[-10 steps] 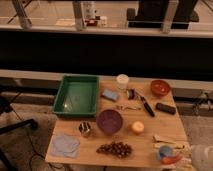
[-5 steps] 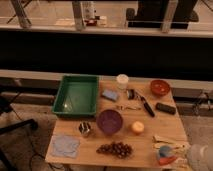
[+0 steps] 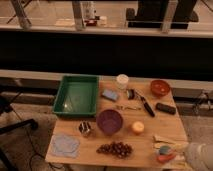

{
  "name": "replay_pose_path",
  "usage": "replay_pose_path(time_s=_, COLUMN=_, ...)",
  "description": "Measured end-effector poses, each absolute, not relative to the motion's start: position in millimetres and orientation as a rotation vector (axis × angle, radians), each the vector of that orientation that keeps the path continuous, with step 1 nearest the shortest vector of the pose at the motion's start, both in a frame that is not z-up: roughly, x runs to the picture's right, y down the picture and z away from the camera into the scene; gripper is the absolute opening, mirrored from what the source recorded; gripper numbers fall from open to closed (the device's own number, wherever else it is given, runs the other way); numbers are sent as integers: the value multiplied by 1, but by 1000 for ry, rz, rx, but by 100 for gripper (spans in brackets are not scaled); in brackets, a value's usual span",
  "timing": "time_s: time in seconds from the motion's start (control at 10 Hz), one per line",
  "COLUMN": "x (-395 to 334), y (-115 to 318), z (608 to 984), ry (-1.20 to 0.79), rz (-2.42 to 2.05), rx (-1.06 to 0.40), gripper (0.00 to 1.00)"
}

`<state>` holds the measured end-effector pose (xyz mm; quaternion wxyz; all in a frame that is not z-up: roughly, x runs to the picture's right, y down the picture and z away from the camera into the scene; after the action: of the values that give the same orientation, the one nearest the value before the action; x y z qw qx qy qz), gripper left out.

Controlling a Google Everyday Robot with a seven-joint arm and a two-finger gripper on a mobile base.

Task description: Place pepper in plastic cup

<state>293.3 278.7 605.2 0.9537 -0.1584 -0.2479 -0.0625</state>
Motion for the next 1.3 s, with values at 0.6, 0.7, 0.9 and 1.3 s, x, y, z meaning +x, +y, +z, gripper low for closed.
replay_pose_path(time_s=0.6, x=287, y=278, z=607, ry=-499, rz=-132, rx=-323, gripper=37)
replay_pose_path(time_s=0.7, x=287, y=277, z=609, ry=-500, rz=-132, rx=-323, gripper=38)
replay_pose_path(time_s=0.9, x=286, y=277, z=610, ry=-500, rz=-129, rx=-325, gripper=30)
replay_pose_path(time_s=1.3, x=282, y=276, z=612, ry=-501, rz=-132, rx=-329, gripper=43)
